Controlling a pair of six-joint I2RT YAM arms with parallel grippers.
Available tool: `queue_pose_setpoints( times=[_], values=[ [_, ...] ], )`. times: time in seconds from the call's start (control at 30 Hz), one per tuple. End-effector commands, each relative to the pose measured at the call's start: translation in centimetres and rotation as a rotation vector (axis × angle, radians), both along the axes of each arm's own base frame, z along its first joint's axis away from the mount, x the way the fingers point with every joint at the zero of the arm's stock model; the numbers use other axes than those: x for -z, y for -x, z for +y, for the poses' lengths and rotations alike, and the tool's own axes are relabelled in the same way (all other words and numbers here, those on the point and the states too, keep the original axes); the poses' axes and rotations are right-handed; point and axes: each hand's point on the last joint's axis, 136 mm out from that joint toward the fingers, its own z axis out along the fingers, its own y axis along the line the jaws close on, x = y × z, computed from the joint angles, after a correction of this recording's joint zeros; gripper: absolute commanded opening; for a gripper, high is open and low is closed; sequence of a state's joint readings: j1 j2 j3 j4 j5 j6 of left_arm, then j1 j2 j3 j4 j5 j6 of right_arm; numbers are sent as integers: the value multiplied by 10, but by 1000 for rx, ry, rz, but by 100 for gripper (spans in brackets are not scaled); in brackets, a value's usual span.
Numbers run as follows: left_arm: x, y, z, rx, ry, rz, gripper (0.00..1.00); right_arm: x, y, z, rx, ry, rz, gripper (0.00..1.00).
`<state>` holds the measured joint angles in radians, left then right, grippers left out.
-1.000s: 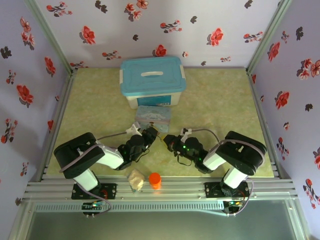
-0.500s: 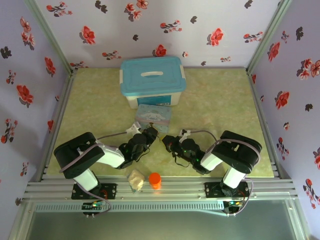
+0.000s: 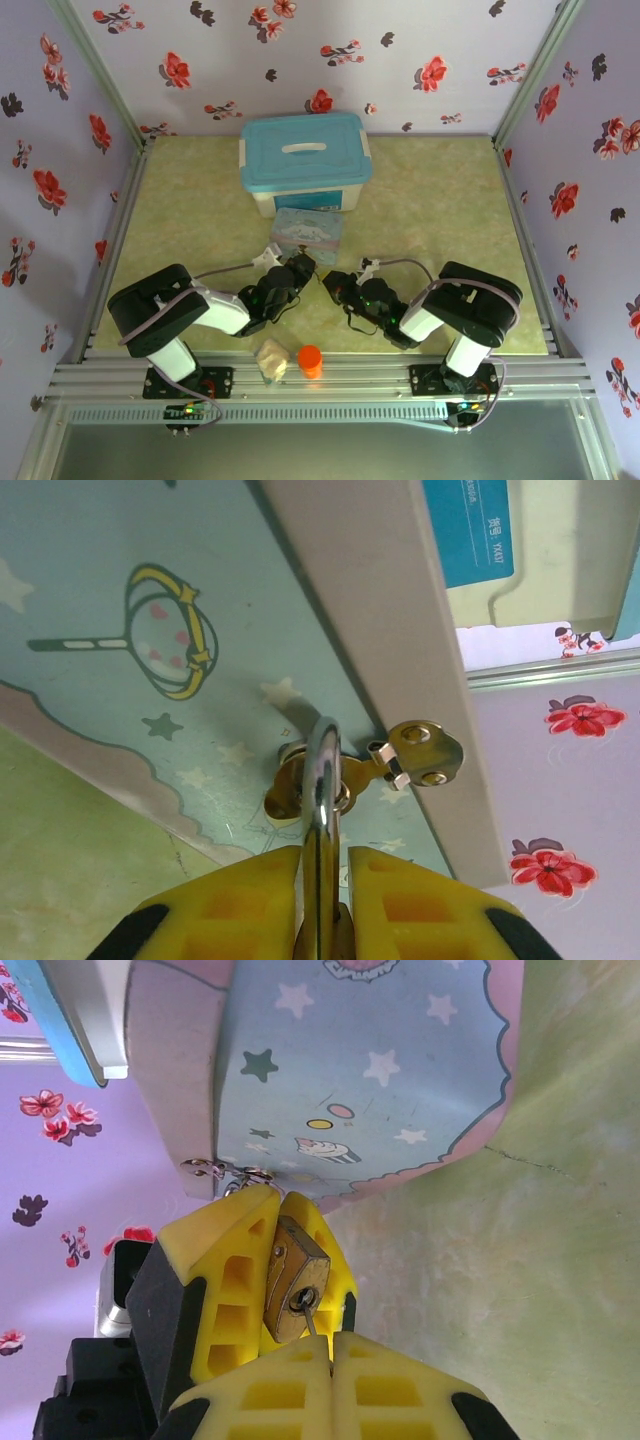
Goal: Unlock the padlock with the key
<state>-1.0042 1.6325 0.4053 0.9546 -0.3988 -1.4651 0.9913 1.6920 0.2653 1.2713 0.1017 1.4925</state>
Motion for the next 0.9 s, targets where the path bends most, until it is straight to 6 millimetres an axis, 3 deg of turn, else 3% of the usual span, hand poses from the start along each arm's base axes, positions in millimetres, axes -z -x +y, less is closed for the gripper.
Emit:
queue_pose_setpoints(
  times=[0.0,0.2,0.37,0.67,0.87],
  values=[
    [-25,42,-60,278,131,18,0,-61,-15,32,-26,-155,-144,0],
    [-27,43,-57,279,147,15,0,-54,-26,15,-4,-131,-142,0],
    [-26,45,-54,282,145,14,0,-47,-25,12,-29,-110,-139,0],
    [-26,46,-54,287,148,9,0,-16,-18,1,-96,-54,-73,0],
    [-23,46,-53,287,136,10,0,-21,-14,-7,-166,-63,-83,0]
  ],
)
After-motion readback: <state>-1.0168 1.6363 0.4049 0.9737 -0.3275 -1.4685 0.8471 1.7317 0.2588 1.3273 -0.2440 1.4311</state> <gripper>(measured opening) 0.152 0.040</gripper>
